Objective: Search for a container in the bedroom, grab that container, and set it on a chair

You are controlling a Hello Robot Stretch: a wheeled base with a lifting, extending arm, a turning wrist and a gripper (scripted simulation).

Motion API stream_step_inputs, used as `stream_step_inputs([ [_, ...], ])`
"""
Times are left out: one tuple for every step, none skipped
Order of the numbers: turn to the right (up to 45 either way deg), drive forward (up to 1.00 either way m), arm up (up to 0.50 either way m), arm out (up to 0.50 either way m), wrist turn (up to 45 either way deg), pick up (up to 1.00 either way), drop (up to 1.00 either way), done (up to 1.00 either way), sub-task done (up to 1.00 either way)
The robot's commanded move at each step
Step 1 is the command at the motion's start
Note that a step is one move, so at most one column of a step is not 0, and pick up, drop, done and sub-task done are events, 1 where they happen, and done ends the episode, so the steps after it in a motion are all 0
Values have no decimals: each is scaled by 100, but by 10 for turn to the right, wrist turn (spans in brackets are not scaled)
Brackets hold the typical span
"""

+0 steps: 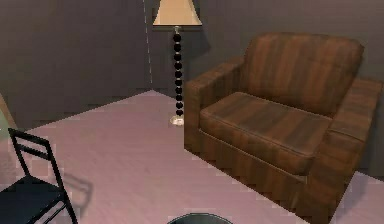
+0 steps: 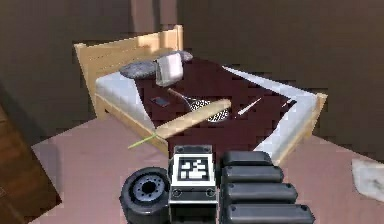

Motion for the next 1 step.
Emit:
stream_step_inputs([
  [-90, 0, 0, 0, 0, 0, 0, 0, 0],
])
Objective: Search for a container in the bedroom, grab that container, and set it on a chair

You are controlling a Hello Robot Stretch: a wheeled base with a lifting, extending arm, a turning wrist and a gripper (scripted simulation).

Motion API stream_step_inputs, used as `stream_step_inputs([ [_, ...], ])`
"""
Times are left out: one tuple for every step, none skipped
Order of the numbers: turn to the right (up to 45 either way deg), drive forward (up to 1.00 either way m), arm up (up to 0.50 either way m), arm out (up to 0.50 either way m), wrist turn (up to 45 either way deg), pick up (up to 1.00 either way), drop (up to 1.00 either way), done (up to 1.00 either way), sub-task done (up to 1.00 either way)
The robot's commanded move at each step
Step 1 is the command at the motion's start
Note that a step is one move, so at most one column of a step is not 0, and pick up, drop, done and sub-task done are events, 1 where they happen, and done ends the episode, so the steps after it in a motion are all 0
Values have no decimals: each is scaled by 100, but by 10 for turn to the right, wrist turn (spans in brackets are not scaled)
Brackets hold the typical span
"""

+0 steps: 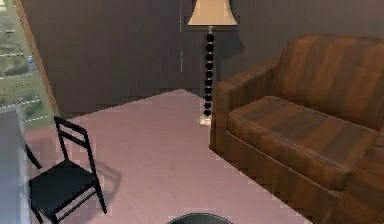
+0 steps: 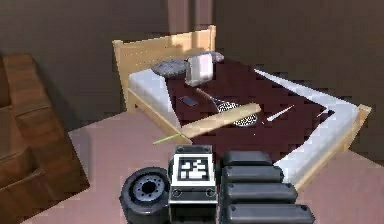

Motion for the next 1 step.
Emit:
stream_step_inputs([
  [0, 100, 0, 0, 0, 0, 0, 0, 0],
])
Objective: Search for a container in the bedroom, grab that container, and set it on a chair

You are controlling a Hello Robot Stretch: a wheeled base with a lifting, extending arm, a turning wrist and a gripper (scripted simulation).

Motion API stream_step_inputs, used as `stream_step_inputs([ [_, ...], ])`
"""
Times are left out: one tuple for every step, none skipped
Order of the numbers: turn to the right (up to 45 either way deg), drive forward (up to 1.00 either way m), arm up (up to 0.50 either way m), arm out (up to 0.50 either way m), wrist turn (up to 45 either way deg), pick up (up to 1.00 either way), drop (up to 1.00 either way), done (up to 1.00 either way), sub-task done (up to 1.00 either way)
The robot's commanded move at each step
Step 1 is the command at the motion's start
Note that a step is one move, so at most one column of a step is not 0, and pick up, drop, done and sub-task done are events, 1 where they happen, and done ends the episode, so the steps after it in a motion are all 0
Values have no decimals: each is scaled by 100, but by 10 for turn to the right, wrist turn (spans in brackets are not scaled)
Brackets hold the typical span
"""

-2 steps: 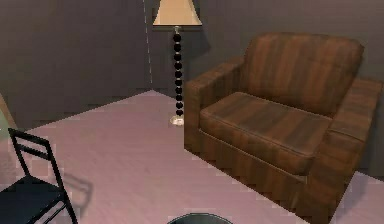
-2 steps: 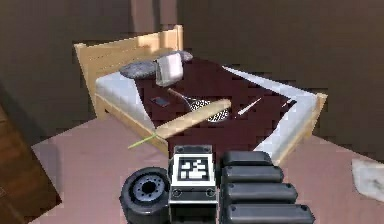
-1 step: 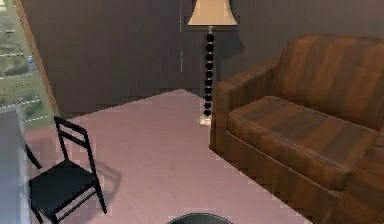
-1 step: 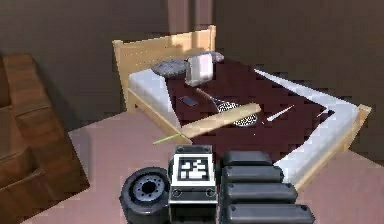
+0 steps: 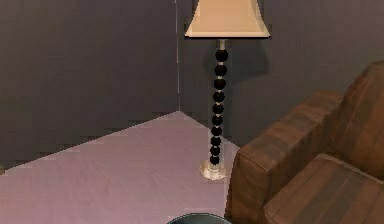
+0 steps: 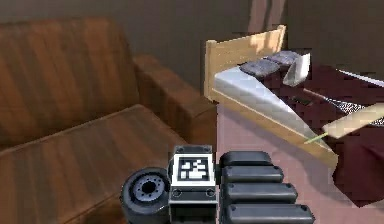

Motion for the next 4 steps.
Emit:
stream_step_inputs([
  [0, 30, 0, 0, 0, 0, 0, 0, 0],
  [-390, 0, 0, 0, 0, 0, 0, 0, 0],
  [0, 45, 0, 0, 0, 0, 0, 0, 0],
  [-360, 0, 0, 0, 0, 0, 0, 0, 0],
])
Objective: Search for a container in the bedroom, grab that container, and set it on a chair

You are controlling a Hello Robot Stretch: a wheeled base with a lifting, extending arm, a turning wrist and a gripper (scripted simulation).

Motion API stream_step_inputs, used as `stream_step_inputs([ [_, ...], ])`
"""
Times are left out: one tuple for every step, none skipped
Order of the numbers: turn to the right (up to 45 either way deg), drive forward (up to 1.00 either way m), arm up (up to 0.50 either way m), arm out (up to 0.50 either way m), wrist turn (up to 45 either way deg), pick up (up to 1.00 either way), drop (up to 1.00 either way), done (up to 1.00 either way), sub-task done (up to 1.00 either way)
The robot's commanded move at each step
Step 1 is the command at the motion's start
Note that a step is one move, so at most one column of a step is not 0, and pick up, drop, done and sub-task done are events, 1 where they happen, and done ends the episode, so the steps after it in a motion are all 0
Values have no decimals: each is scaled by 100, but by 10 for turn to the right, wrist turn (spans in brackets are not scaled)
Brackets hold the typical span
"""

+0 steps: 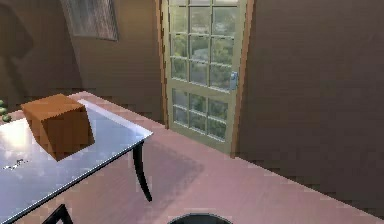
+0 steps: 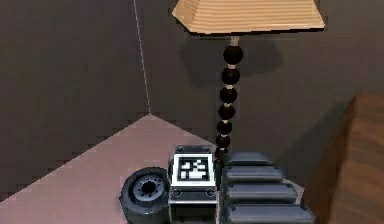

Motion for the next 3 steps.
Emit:
stream_step_inputs([
  [0, 35, 0, 0, 0, 0, 0, 0, 0],
  [450, 0, 0, 0, 0, 0, 0, 0, 0],
  [450, 0, 0, 0, 0, 0, 0, 0, 0],
])
